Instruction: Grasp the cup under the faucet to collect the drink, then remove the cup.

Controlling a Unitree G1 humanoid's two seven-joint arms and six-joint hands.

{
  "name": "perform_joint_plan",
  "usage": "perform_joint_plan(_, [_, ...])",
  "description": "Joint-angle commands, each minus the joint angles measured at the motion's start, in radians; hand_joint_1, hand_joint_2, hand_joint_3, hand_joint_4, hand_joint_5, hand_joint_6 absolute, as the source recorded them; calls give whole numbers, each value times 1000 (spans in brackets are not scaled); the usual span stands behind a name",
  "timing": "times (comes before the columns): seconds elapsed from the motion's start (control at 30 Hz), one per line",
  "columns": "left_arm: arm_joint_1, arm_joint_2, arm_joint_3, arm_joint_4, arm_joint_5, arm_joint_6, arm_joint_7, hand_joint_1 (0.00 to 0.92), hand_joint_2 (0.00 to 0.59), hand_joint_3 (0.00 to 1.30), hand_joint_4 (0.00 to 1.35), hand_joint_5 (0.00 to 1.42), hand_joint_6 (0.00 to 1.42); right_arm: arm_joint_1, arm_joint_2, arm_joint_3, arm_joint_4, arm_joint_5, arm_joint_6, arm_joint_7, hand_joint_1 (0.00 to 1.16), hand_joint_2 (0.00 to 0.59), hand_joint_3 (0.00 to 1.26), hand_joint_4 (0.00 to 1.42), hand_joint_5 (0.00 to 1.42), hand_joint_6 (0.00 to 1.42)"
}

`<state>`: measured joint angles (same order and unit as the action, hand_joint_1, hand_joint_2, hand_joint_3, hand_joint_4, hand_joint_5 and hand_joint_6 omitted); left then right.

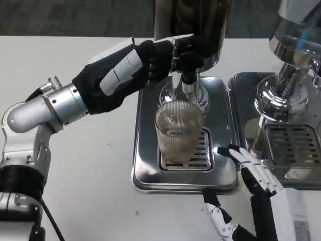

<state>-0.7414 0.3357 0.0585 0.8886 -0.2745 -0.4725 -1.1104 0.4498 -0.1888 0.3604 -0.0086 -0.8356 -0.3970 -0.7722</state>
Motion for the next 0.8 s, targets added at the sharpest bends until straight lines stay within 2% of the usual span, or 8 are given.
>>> perform_joint_plan(0.03, [10,-2,-37,45,67,-50,0,0,101,150,73,119,4,4,-4,-4,-4,10,-12,4,444,365,304,211,236,316])
perform_joint_plan(0.43, [21,19,-88,104,149,-235,56,0,100,139,45,59,0,-12,-15,-10,-1,19,-15,20,441,365,304,211,236,276])
perform_joint_plan(0.8, [28,37,-133,137,204,-356,122,0,95,121,15,12,0,-19,-22,-25,-10,46,-18,41,423,374,294,202,221,236])
